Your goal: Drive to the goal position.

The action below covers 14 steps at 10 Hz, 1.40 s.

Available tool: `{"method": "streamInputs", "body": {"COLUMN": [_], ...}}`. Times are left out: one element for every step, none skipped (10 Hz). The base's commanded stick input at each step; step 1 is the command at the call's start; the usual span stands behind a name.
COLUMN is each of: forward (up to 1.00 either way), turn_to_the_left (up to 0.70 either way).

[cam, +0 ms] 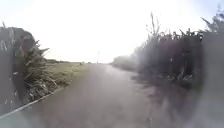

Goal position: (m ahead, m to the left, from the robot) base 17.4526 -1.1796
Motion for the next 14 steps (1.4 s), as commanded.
{"method": "streamInputs", "body": {"forward": [1.00,1.00,1.00,1.00,1.00,1.00,1.00,1.00,1.00,1.00,1.00,1.00,1.00,1.00], "turn_to_the_left": [0.00,0.00,0.00,0.00,0.00,0.00,0.00,0.00,0.00,0.00,0.00,0.00,0.00,0.00]}}
